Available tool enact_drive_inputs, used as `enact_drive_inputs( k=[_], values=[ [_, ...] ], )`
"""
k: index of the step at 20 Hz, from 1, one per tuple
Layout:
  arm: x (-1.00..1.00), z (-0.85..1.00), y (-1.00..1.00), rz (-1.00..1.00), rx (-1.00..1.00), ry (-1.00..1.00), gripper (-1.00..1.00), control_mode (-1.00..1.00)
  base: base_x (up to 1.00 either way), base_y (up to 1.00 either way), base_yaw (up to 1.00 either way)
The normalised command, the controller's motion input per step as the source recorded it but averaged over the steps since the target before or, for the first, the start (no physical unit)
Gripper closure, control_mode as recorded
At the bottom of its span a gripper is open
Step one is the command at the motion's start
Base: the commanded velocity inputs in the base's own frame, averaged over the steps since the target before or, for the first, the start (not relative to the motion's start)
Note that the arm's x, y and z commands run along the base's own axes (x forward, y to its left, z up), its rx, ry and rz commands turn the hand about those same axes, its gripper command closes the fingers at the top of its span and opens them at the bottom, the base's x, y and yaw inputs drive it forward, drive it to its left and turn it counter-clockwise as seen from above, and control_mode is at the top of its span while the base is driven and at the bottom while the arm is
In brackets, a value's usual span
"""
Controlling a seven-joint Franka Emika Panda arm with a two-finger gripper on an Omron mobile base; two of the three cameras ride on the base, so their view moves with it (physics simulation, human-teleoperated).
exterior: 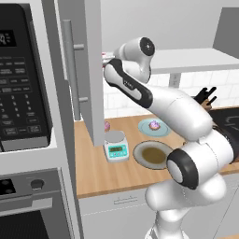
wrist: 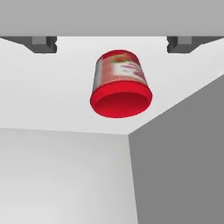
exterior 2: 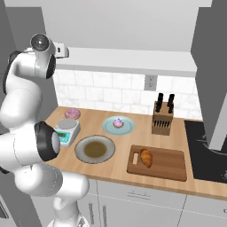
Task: From the different types of pastries on the counter, select a croissant and place it on the cutting board. Then retrieve a jar of jam from the cabinet and place it alongside the croissant on the cutting board.
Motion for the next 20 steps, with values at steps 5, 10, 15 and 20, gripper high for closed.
enact_drive_inputs(
  k=[5, 10, 15, 20],
  values=[
    [0.36, 0.01, 0.08, 0.00, 0.00, 0.00, -1.00, -1.00, 0.00, 0.00, 0.00],
    [0.24, -0.03, 0.09, 0.00, 0.00, 0.03, -1.00, -1.00, 0.00, 0.00, 0.00],
    [0.21, -0.18, 0.17, 0.00, 0.00, 0.02, -1.00, -1.00, 0.00, 0.00, 0.00],
    [0.26, -0.38, 0.22, 0.00, 0.00, 0.00, -1.00, -1.00, 0.00, 0.00, 0.00]
  ],
)
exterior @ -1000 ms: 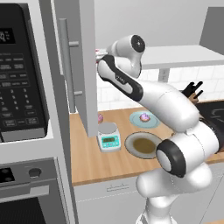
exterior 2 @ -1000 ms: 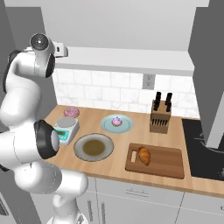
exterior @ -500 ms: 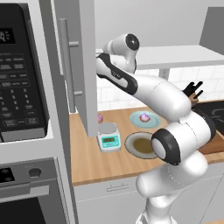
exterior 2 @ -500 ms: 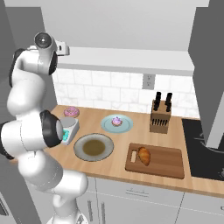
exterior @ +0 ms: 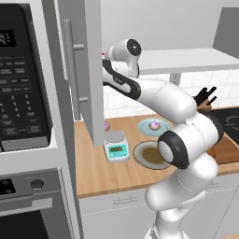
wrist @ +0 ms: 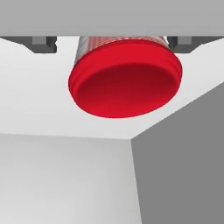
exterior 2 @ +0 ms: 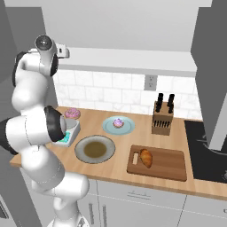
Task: From the different types of pastries on the counter, select a croissant and place it on the cutting board. Then retrieve a jar of jam from the cabinet and place it alongside the croissant on the cutting board.
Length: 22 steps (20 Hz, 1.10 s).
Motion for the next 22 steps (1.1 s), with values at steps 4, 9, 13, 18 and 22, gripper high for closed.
enact_drive_inputs(
  k=[4, 9, 13, 18, 22],
  values=[
    [0.29, -0.24, 0.22, 0.00, 0.00, 0.00, -1.00, -1.00, 0.00, 0.00, 0.00],
    [0.27, -0.23, 0.24, 0.00, 0.00, 0.04, 1.00, -1.00, 0.00, 0.00, 0.00],
    [0.02, -0.07, 0.06, 0.00, 0.00, 0.01, 1.00, -1.00, 0.00, 0.00, 0.00],
    [-0.13, 0.01, 0.00, 0.00, 0.00, -0.06, 1.00, -1.00, 0.00, 0.00, 0.00],
    [-0.15, 0.00, -0.11, 0.00, 0.04, -0.12, 1.00, -1.00, 0.00, 0.00, 0.00]
  ],
)
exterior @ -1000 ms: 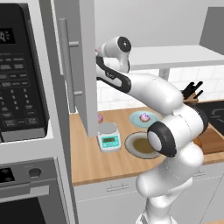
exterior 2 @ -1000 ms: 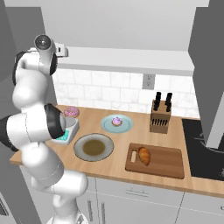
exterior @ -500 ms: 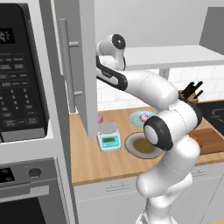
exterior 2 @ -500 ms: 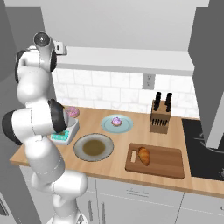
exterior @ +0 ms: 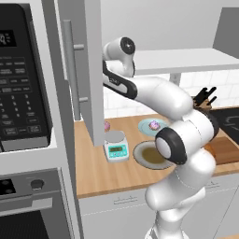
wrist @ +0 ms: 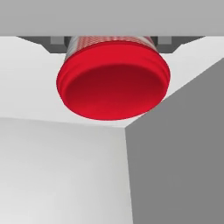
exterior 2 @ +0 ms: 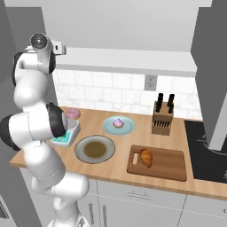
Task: From the different types of pastries on the counter, select a croissant and place it on the cutting board. Then retrieve a jar of jam from the cabinet and place it alongside the croissant on the cutting board.
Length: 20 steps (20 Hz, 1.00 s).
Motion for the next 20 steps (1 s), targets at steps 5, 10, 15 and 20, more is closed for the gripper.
enact_drive_inputs(
  k=[5, 10, 15, 20],
  values=[
    [-0.39, 0.26, -0.44, -0.02, 0.09, -0.12, 1.00, -1.00, 0.00, 0.00, 0.00],
    [-0.51, 0.32, -0.51, 0.00, 0.05, -0.08, 1.00, -1.00, 0.00, 0.00, 0.00],
    [-0.64, 0.07, -0.45, -0.04, 0.00, -0.04, 1.00, -1.00, 0.00, 0.00, 0.00],
    [-0.65, 0.00, -0.39, -0.06, 0.00, -0.05, 1.00, -1.00, 0.00, 0.00, 0.00]
  ],
)
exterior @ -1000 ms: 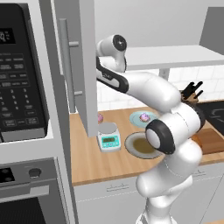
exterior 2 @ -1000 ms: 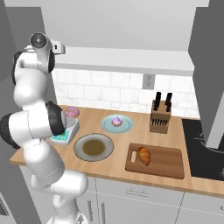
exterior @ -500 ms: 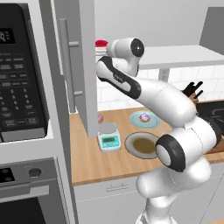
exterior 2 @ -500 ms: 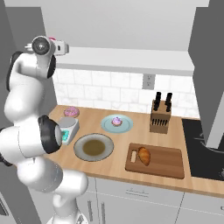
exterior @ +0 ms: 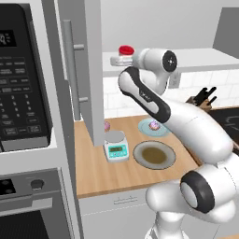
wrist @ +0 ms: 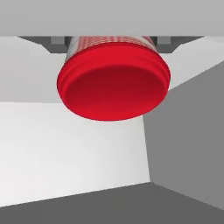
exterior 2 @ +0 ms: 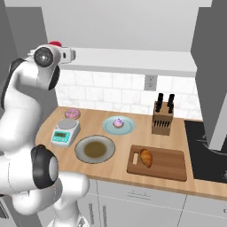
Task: From the different types of pastries on the counter, select a croissant and place it on the cutting board. Then retrieve a jar of jam from the cabinet and place it alongside the croissant on the cutting board.
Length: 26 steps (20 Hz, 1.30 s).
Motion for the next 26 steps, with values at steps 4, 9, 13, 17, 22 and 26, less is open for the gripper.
enact_drive_inputs(
  k=[4, 9, 13, 17, 22, 26],
  values=[
    [-0.76, 0.00, -0.40, -0.11, 0.00, -0.12, 1.00, -1.00, 0.00, 0.00, 0.00],
    [-0.52, 0.00, -0.30, -0.15, 0.00, -0.01, 1.00, -1.00, 0.00, 0.00, 0.00],
    [-0.47, 0.00, -0.35, -0.12, 0.00, 0.00, 1.00, -1.00, 0.00, 0.00, 0.00],
    [-0.38, 0.00, -0.23, -0.01, 0.00, -0.02, 1.00, -1.00, 0.00, 0.00, 0.00],
    [-0.61, 0.00, -0.47, -0.04, 0.01, -0.03, 1.00, -1.00, 0.00, 0.00, 0.00],
    [-0.78, -0.09, -0.64, -0.12, 0.07, 0.00, 1.00, -1.00, 0.00, 0.00, 0.00]
  ],
)
